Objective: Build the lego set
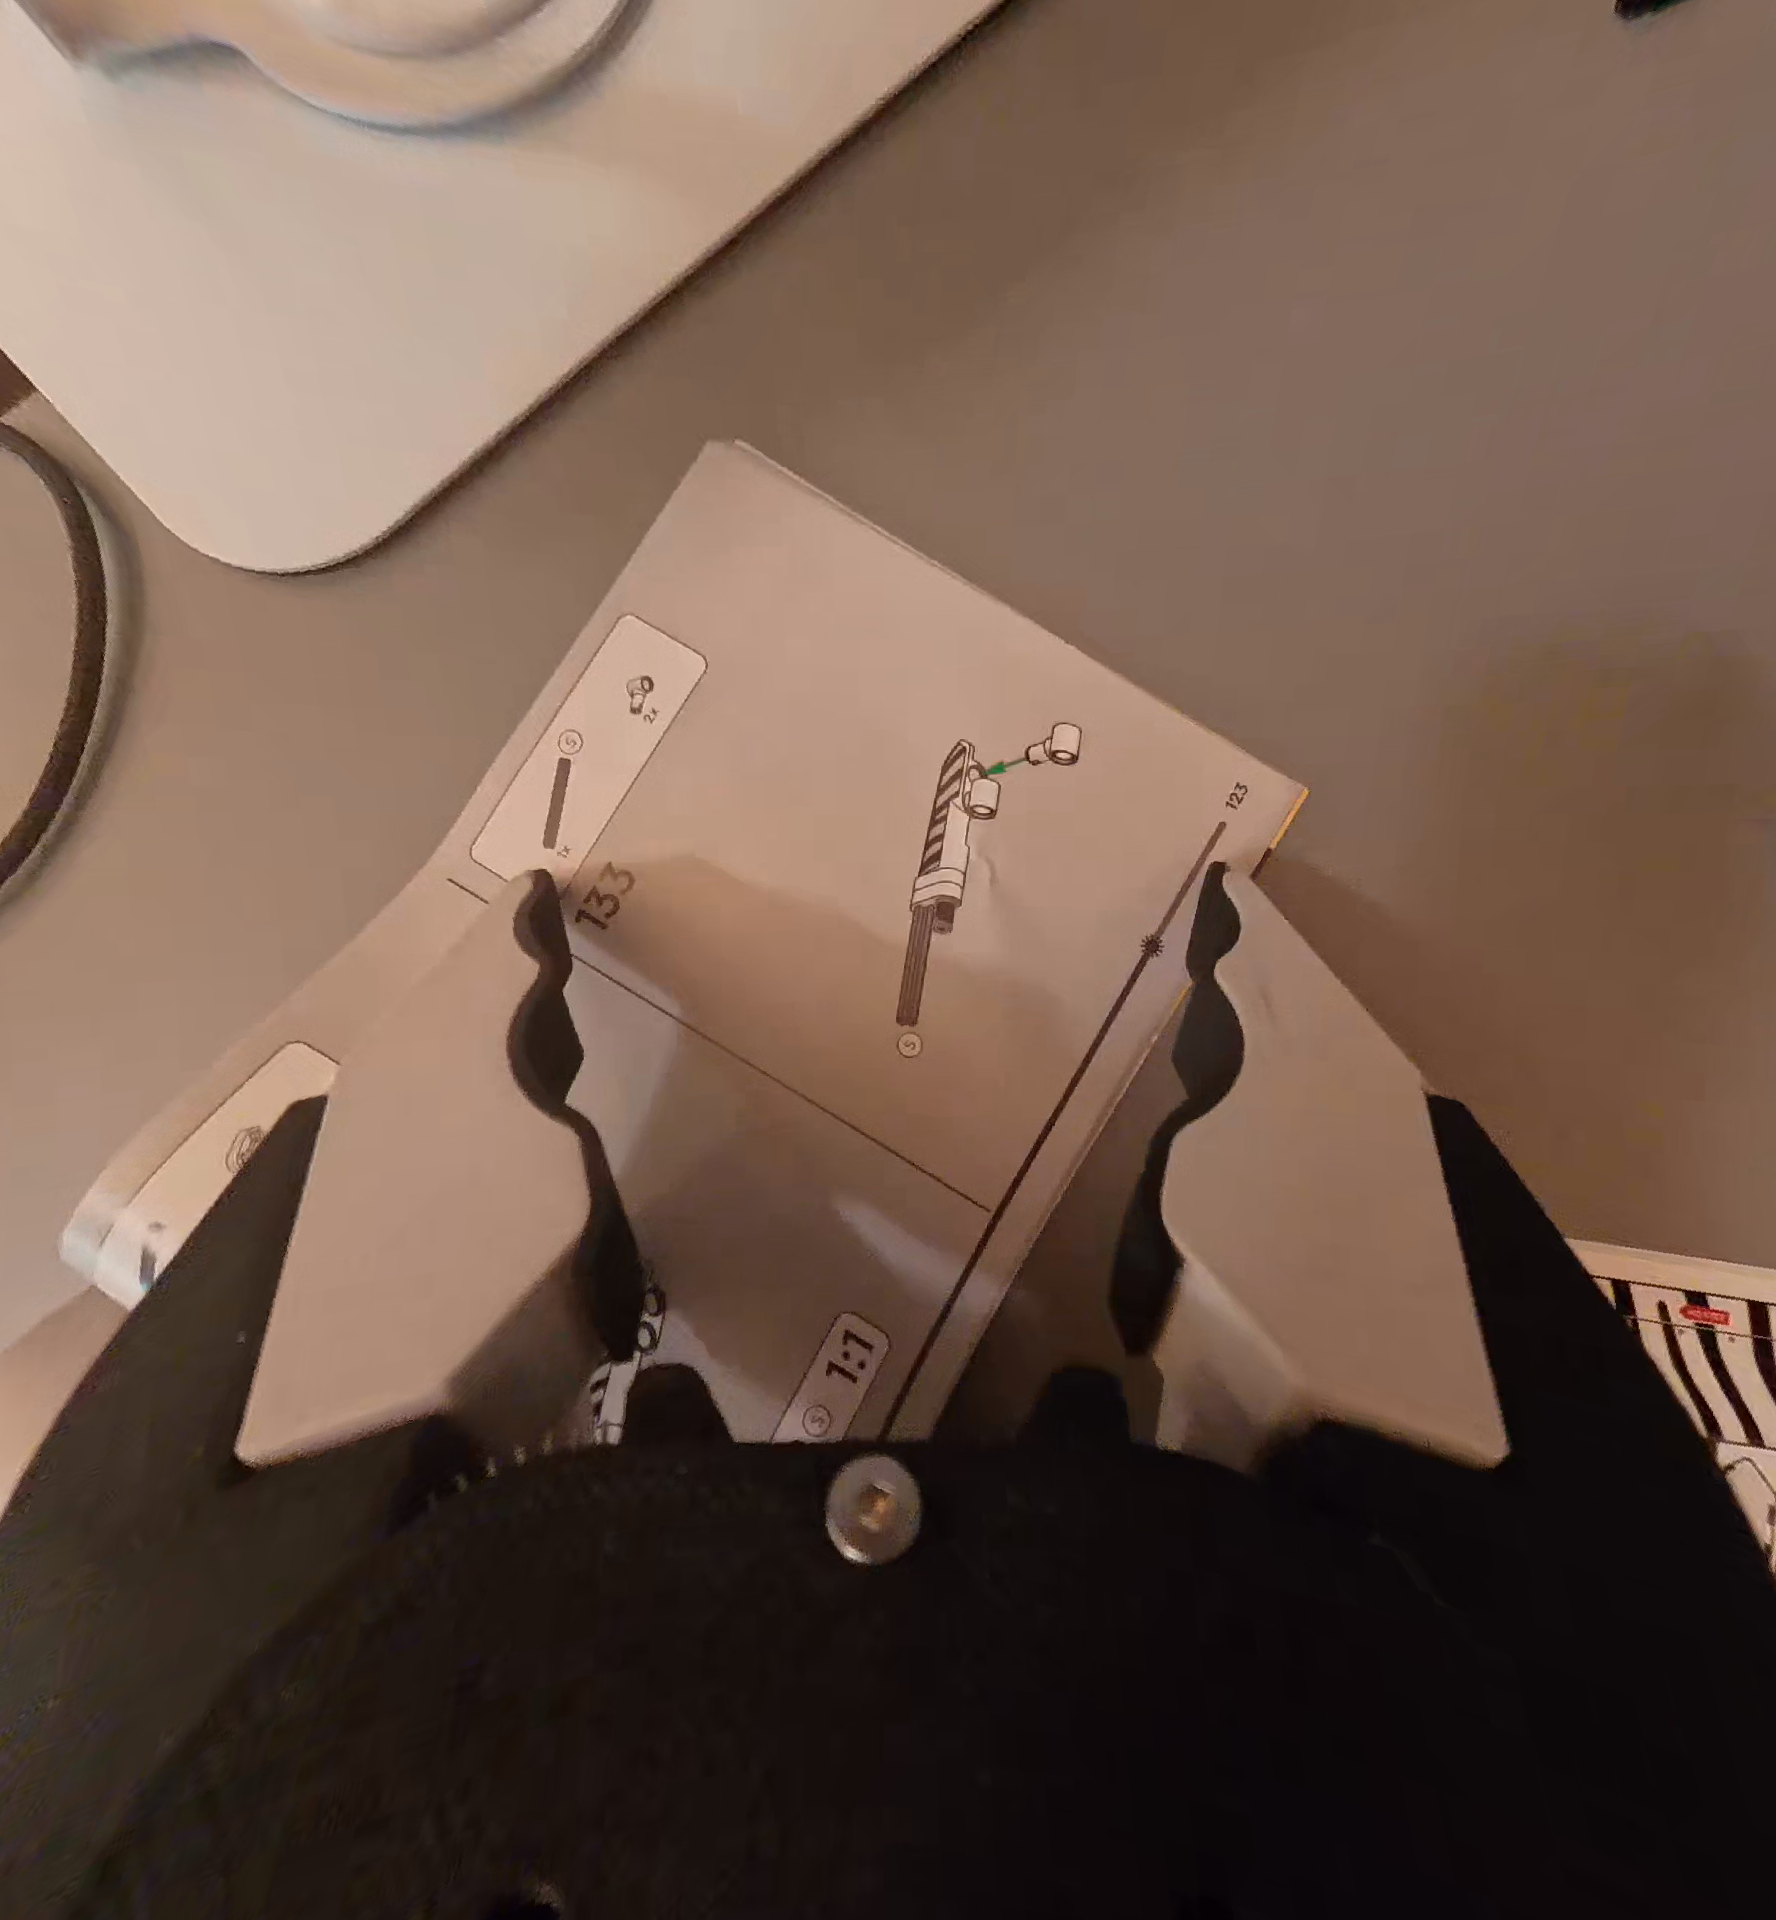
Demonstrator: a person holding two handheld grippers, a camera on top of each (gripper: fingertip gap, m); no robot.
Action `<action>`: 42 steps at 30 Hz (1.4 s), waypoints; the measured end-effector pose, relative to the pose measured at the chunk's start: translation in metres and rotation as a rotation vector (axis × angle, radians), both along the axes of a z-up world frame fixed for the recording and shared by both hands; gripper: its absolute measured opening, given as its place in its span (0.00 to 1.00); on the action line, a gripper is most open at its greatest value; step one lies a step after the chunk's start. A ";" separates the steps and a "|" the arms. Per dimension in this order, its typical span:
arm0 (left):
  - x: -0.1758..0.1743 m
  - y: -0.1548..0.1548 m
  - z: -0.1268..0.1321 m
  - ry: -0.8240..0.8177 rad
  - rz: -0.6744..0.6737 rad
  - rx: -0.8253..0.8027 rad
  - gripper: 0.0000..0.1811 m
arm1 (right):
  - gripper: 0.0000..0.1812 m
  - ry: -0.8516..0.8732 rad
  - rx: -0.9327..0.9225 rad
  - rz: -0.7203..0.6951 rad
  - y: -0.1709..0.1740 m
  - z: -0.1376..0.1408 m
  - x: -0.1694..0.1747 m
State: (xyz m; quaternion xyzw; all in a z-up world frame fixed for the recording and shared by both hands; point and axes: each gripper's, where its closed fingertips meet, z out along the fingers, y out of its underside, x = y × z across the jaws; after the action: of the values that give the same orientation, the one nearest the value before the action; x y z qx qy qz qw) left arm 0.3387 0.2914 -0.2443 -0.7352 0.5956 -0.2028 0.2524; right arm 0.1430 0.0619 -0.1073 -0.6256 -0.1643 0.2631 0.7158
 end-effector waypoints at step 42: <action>-0.254 0.103 0.124 -0.896 0.256 -0.359 0.36 | 0.01 -0.030 -0.061 -0.021 0.018 -0.009 -0.001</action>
State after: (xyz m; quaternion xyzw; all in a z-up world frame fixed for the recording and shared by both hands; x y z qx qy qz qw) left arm 0.0849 0.3942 -0.1202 -0.6749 0.2892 -0.5652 0.3760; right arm 0.1416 0.0797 -0.1158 -0.6529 -0.1603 0.2509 0.6965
